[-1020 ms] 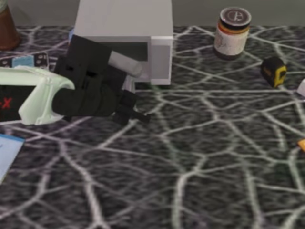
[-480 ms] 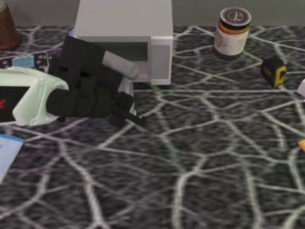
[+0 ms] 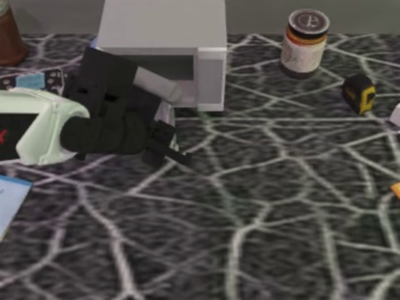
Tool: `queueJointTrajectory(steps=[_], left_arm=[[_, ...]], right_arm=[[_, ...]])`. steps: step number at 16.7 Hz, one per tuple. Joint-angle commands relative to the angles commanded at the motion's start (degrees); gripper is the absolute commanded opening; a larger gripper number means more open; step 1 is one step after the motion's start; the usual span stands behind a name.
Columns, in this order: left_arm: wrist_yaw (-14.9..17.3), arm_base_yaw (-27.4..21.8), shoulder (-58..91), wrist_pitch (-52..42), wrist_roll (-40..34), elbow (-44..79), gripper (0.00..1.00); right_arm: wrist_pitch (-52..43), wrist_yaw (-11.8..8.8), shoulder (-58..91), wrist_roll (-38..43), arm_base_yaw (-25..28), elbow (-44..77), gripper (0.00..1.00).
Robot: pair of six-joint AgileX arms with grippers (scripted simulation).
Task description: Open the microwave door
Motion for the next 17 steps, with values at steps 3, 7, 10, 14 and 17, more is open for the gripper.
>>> queueJointTrajectory(steps=[3, 7, 10, 14, 17], left_arm=[[0.0, 0.0, 0.0, 0.0, 0.0, 0.0, 0.00], [0.0, 0.0, 0.0, 0.0, 0.0, 0.0, 0.00], [0.0, 0.0, 0.0, 0.0, 0.0, 0.0, 0.00], [0.6, -0.4, 0.0, -0.1, -0.2, -0.1, 0.00], [1.5, 0.6, -0.6, -0.1, 1.5, -0.5, 0.00]], right_arm=[[0.0, 0.0, 0.0, 0.0, 0.0, 0.0, 1.00], [0.0, 0.0, 0.0, 0.0, 0.0, 0.0, 1.00], [0.0, 0.0, 0.0, 0.0, 0.0, 0.0, 1.00], [0.0, 0.0, 0.0, 0.0, 0.0, 0.0, 1.00], [0.0, 0.0, 0.0, 0.0, 0.0, 0.0, 1.00]])
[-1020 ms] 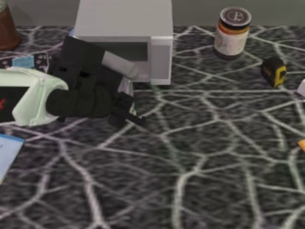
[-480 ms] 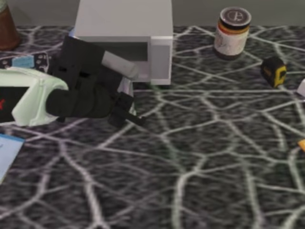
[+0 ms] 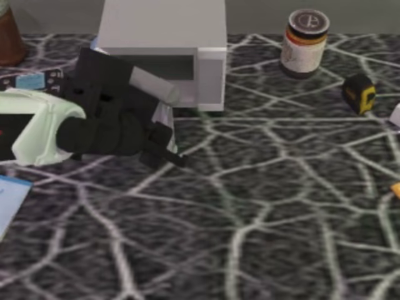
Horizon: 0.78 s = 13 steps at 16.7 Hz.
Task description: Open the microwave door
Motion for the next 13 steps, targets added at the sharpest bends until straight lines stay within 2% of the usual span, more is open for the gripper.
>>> queueJointTrajectory(steps=[13], left_arm=[[0.7, 0.6, -0.2, -0.2, 1.2, -0.4, 0.00]], right_arm=[[0.0, 0.0, 0.0, 0.0, 0.0, 0.0, 1.00]])
